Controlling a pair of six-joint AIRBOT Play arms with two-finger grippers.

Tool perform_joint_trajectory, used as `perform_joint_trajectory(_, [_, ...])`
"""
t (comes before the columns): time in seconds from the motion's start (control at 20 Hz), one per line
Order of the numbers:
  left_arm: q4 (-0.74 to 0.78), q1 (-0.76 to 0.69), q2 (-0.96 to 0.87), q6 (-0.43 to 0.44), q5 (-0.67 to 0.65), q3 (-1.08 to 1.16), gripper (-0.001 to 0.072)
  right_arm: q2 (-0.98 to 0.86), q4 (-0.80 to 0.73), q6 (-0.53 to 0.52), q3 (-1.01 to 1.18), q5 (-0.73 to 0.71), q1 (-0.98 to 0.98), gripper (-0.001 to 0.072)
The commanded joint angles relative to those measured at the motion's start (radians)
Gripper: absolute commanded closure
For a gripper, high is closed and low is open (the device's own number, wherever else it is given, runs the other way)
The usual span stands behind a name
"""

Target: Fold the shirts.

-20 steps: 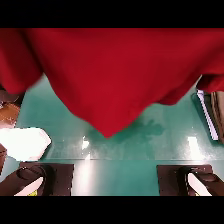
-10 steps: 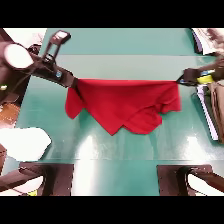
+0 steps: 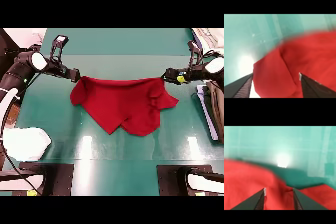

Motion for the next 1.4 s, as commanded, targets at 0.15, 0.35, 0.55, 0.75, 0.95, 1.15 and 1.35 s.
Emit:
perform_joint_trajectory(0.15, [0.107,0.021,0.068,-0.110,-0.266,0.122,0.0040,0.093,0.071,-0.040,-0.003,0.076,-0.099,0.0304])
perform_joint_trajectory(0.35, [-0.088,0.022,0.193,-0.171,-0.290,-0.122,0.0039,0.227,0.071,-0.095,-0.035,0.133,-0.160,0.0304])
perform_joint_trajectory(0.55, [-0.370,-0.003,0.332,-0.188,-0.154,-0.487,0.0040,0.329,0.071,-0.099,-0.118,0.106,-0.207,0.0304])
perform_joint_trajectory(0.75, [-0.394,-0.111,0.396,-0.299,-0.021,-0.717,0.0039,0.359,0.073,-0.099,-0.175,0.099,-0.227,0.0305])
perform_joint_trajectory(0.95, [-0.516,-0.275,0.396,-0.310,0.193,-0.816,0.0039,0.357,0.074,-0.098,-0.182,0.093,-0.224,0.0305])
perform_joint_trajectory(1.15, [-0.539,-0.372,0.373,-0.363,0.261,-0.835,0.0039,0.357,0.074,-0.098,-0.182,0.096,-0.224,0.0305])
perform_joint_trajectory(1.35, [-0.605,-0.420,0.324,-0.360,0.304,-0.835,0.0039,0.357,0.075,-0.098,-0.182,0.099,-0.224,0.0305])
